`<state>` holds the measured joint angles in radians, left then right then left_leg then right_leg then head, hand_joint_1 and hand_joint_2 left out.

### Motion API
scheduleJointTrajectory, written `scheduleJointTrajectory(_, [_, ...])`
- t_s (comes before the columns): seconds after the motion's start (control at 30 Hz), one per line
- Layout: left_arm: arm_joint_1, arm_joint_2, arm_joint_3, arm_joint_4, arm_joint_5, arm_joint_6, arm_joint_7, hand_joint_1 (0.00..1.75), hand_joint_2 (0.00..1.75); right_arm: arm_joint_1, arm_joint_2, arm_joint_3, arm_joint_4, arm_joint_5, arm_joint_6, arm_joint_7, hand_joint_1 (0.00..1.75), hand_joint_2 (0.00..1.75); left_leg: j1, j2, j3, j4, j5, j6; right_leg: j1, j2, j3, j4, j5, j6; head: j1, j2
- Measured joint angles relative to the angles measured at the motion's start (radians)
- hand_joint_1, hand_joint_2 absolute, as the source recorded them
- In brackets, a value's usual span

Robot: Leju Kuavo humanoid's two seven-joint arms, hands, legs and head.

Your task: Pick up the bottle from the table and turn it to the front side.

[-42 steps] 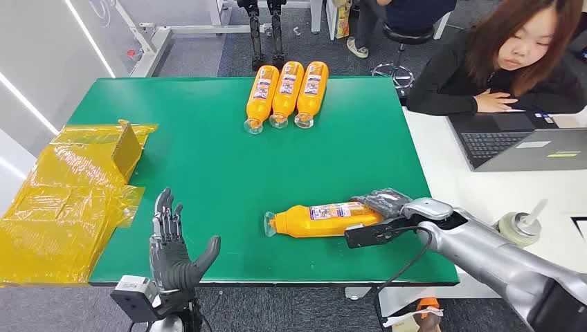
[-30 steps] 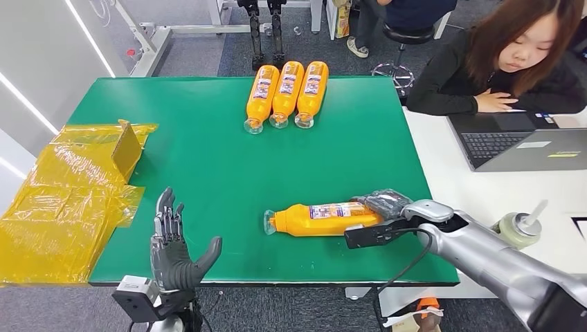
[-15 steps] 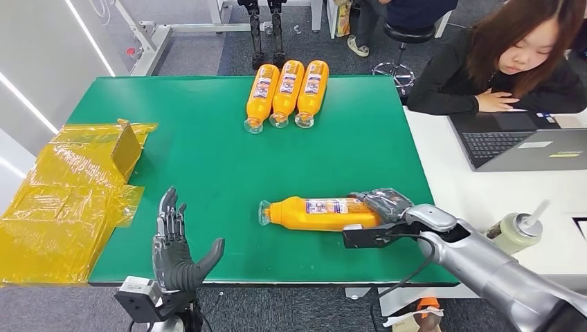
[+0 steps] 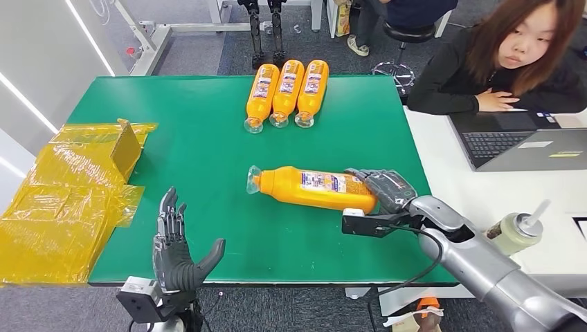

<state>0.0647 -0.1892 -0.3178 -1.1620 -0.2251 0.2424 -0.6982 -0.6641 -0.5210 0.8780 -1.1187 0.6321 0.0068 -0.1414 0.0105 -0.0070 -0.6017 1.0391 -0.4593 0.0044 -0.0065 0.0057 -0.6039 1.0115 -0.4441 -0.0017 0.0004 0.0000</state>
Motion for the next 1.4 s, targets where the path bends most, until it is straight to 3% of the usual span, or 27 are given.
scheduleJointTrajectory(0.23, [0.013,0.000,0.002,-0.001,0.006,-0.001,0.004,0.00,1.75,0.096,0.028,-0.088,-0.044,0.032,-0.077,-0.028,1.75,1.75,0.000,-0.003,-0.001,0.000,0.000,0.000,0.000,-0.002,0.000,0.000,-0.001,0.000,0.000,0.000])
scheduleJointTrajectory(0.53, [0.006,-0.017,0.049,0.016,0.150,-0.125,0.029,0.00,1.75,0.291,0.105,-0.226,-0.140,0.113,-0.151,-0.051,1.75,1.75,0.000,-0.003,-0.001,-0.001,0.000,0.000,0.000,-0.002,-0.001,0.000,-0.001,0.001,0.000,0.000])
scheduleJointTrajectory(0.9, [-0.006,-0.026,0.074,0.042,0.211,-0.188,0.039,0.00,1.75,0.345,0.151,-0.283,-0.179,0.148,-0.157,-0.071,1.75,1.75,0.000,-0.003,-0.001,-0.001,0.000,0.000,0.000,-0.002,-0.001,0.000,-0.001,0.001,0.000,0.000])
scheduleJointTrajectory(1.07, [-0.035,-0.041,0.090,0.090,0.314,-0.295,0.062,0.00,1.75,0.373,0.247,-0.322,-0.215,0.176,-0.156,-0.071,1.75,1.75,0.000,-0.003,-0.001,-0.001,0.000,0.000,0.000,-0.002,-0.001,0.000,-0.001,0.001,0.000,0.000])
scheduleJointTrajectory(1.4, [-0.036,-0.041,0.090,0.092,0.368,-0.346,0.078,0.00,1.75,0.397,0.313,-0.328,-0.220,0.198,-0.154,-0.081,1.75,1.75,0.000,-0.002,-0.001,-0.001,0.000,0.000,0.000,-0.002,-0.001,0.000,-0.001,0.001,0.000,0.000])
